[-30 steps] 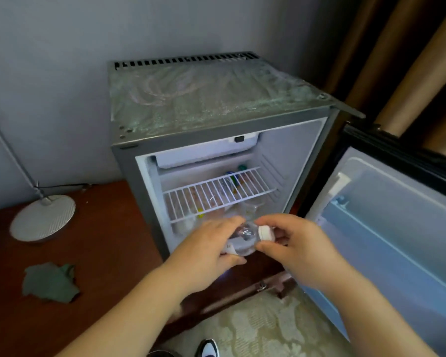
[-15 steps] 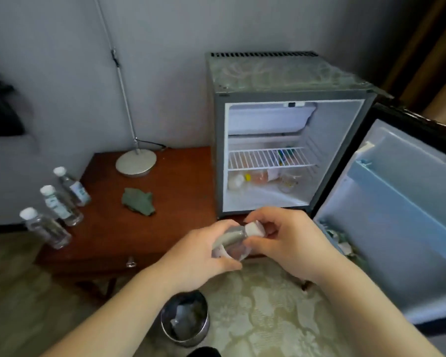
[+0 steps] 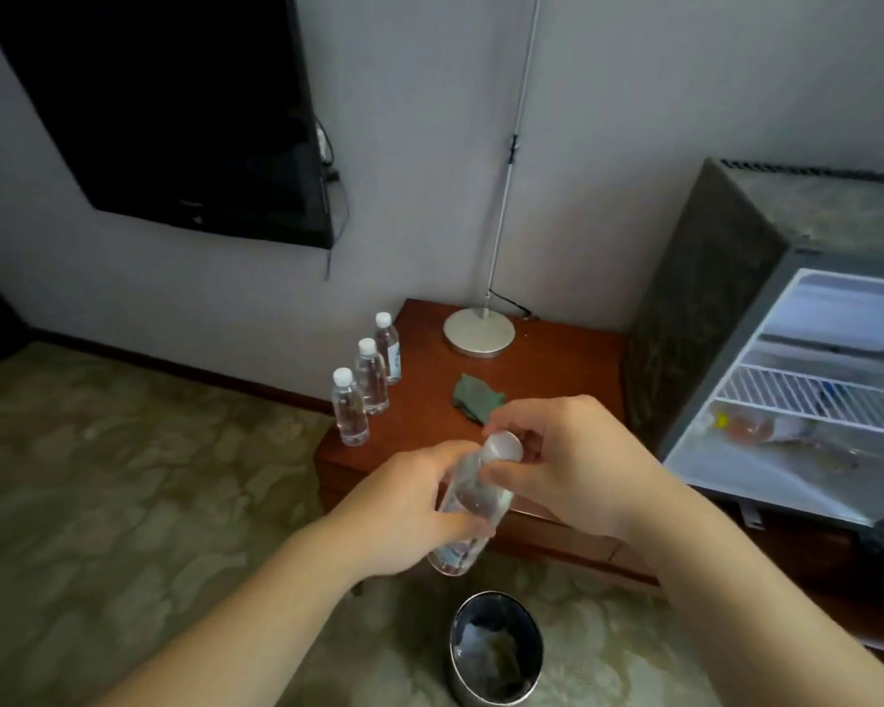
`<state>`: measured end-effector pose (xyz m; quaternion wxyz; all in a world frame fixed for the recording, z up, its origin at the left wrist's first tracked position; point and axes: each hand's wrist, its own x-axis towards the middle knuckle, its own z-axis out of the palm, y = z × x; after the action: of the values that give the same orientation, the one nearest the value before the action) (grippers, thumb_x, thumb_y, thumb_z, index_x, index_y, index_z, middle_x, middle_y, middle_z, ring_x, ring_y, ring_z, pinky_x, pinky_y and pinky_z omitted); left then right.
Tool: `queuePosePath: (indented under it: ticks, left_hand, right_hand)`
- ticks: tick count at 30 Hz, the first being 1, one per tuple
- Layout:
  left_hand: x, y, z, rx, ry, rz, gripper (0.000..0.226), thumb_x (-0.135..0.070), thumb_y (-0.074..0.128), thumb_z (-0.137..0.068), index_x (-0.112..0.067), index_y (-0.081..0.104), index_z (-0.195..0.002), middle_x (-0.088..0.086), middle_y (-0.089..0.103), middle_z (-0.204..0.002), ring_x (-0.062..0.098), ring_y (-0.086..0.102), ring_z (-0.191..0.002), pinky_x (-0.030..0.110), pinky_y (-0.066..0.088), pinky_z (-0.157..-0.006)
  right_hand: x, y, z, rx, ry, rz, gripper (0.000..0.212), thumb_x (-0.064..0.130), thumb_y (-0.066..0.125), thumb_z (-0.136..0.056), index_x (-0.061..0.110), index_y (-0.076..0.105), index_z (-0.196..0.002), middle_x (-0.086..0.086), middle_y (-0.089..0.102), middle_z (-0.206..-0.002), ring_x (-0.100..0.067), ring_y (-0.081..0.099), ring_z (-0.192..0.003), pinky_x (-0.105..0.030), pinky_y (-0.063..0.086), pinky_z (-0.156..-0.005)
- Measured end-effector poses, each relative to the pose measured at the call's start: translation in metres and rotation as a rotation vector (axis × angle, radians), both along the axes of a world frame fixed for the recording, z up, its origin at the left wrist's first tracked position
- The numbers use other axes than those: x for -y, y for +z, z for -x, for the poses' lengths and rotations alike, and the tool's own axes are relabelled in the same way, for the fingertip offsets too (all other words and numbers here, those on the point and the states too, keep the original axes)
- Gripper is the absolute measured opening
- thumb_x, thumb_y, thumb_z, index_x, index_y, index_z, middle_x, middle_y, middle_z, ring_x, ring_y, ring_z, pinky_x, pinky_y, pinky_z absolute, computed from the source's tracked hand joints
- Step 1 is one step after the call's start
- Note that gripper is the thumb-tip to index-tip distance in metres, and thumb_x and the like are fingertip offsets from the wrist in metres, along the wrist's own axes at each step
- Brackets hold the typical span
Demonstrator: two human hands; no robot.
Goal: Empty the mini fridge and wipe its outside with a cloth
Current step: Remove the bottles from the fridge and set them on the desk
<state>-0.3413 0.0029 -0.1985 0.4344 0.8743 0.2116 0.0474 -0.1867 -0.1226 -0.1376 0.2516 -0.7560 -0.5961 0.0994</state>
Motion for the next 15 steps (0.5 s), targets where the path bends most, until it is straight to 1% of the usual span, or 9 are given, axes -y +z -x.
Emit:
queuePosePath:
  ticks: [2, 4, 7, 9, 11, 13, 15]
  left_hand:
    - [-0.038, 0.004, 0.021, -0.003, 0.010, -0.032, 0.057, -0.048, 0.079, -0.080, -0.056, 0.050, -0.127, -0.029, 0.063, -0.121, 0.000, 0.061, -0.113, 0.037, 0.054, -0.097]
    - [-0.076, 0.007, 0.039, -0.019, 0.015, -0.058, 0.056, -0.049, 0.079, -0.080, -0.057, 0.049, -0.127, -0.030, 0.063, -0.120, -0.003, 0.061, -0.110, 0.035, 0.055, -0.095]
    - [-0.125, 0.011, 0.054, -0.016, -0.005, -0.065, 0.058, -0.049, 0.077, -0.081, -0.059, 0.047, -0.130, -0.030, 0.061, -0.124, -0.003, 0.059, -0.113, 0.035, 0.055, -0.096]
    - [-0.150, 0.011, 0.057, -0.028, -0.015, -0.075, 0.059, -0.049, 0.076, -0.083, -0.059, 0.045, -0.132, -0.030, 0.059, -0.128, -0.002, 0.056, -0.117, 0.035, 0.054, -0.098]
    - [-0.170, 0.009, 0.053, -0.033, -0.035, -0.075, 0.063, -0.053, 0.075, -0.083, -0.060, 0.041, -0.136, -0.028, 0.056, -0.134, 0.003, 0.056, -0.122, 0.037, 0.053, -0.100]
    - [-0.184, 0.007, 0.044, -0.026, -0.072, -0.041, 0.065, -0.055, 0.075, -0.082, -0.060, 0.041, -0.137, -0.027, 0.058, -0.132, 0.005, 0.057, -0.121, 0.039, 0.054, -0.099]
    - [-0.195, 0.003, 0.030, -0.019, -0.091, -0.016, 0.066, -0.052, 0.077, -0.081, -0.061, 0.042, -0.137, -0.026, 0.060, -0.129, 0.006, 0.060, -0.118, 0.039, 0.054, -0.098]
  right_hand:
    - [-0.038, 0.001, 0.018, 0.002, 0.002, -0.005, 0.015, 0.041, 0.076, -0.083, 0.035, 0.069, -0.095, 0.017, 0.067, -0.080, -0.005, 0.063, -0.071, -0.032, 0.056, -0.060]
    - [-0.074, 0.003, 0.035, 0.002, -0.016, -0.017, 0.016, 0.040, 0.078, -0.081, 0.035, 0.070, -0.094, 0.018, 0.067, -0.079, -0.003, 0.063, -0.071, -0.031, 0.057, -0.062]
    - [-0.119, 0.004, 0.052, 0.011, -0.041, -0.029, 0.016, 0.039, 0.078, -0.080, 0.033, 0.071, -0.093, 0.016, 0.068, -0.079, -0.005, 0.064, -0.072, -0.033, 0.057, -0.061]
    - [-0.140, 0.006, 0.058, 0.022, -0.048, -0.030, 0.015, 0.039, 0.078, -0.080, 0.032, 0.070, -0.091, 0.013, 0.067, -0.078, -0.008, 0.063, -0.070, -0.038, 0.056, -0.062]
    - [-0.154, 0.008, 0.058, 0.025, -0.069, -0.022, 0.016, 0.039, 0.078, -0.079, 0.032, 0.070, -0.091, 0.012, 0.067, -0.078, -0.009, 0.062, -0.069, -0.039, 0.056, -0.063]
    - [-0.164, 0.010, 0.053, 0.036, -0.090, -0.009, 0.018, 0.039, 0.078, -0.080, 0.032, 0.070, -0.094, 0.013, 0.067, -0.080, -0.008, 0.062, -0.071, -0.038, 0.056, -0.064]
    - [-0.173, 0.011, 0.043, 0.060, -0.104, 0.009, 0.019, 0.041, 0.078, -0.081, 0.032, 0.071, -0.096, 0.013, 0.068, -0.082, -0.008, 0.063, -0.071, -0.037, 0.057, -0.065]
